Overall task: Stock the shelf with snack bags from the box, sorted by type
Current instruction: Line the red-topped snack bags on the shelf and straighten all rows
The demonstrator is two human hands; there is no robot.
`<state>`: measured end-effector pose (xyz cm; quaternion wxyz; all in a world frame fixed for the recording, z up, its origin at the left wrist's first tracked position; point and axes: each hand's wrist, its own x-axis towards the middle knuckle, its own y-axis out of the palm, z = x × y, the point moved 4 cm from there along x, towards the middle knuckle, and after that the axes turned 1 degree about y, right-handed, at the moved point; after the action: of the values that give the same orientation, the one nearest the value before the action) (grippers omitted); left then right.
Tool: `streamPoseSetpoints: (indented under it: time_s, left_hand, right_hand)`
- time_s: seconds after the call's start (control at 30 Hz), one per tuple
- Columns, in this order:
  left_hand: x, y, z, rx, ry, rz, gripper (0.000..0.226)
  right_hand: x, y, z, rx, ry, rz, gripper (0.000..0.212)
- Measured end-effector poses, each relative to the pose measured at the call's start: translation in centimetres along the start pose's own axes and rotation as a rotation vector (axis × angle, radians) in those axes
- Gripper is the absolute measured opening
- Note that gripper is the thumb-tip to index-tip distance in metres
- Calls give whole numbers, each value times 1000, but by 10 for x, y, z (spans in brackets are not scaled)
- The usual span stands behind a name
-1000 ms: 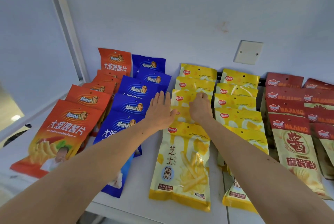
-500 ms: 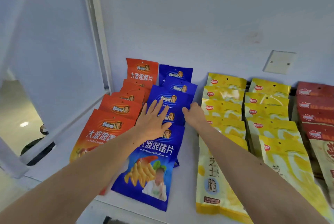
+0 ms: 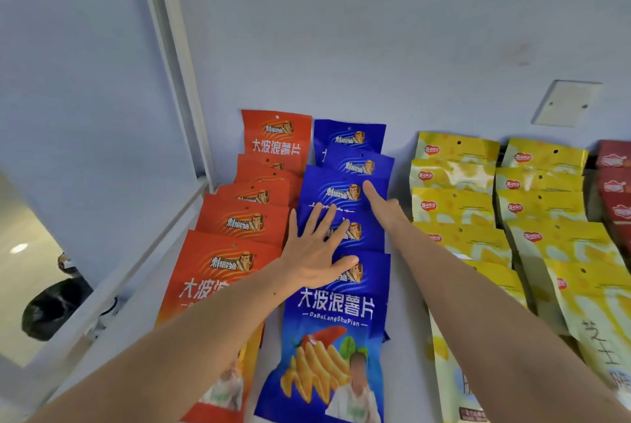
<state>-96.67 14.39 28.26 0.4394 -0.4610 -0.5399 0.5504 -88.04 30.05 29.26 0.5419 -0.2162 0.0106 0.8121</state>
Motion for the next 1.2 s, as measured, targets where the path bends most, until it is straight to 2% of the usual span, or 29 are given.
streamPoseSetpoints:
  time_s: [0.1,0.2,0.33,0.53,0.77,0.97,1.2]
  left_hand:
    - [-1,7,2,-51,-2,12,77]
    - [-1,10,1,-91,10,4,77]
    - [1,10,1,-96,23,-10,77]
    - [2,12,1,-78,12,0,77]
    - [0,8,-1,-41,7,4,76]
    - [-3,5,-3,-63,-14,1,76]
    - [-11,5,-2,-23,-31,-19,76]
  right_hand:
    - [13,2,0,22,34,24,94]
    - [16,4,2,61,29,50,75]
    - [18,6,7,64,26,58,67]
    - [18,10,10,38,5,76,70]
    - [8,4,12,17,-3,115,62]
    - [1,9,13,35,-10,174,63]
    - [-16,-3,11,0,-48,74,51]
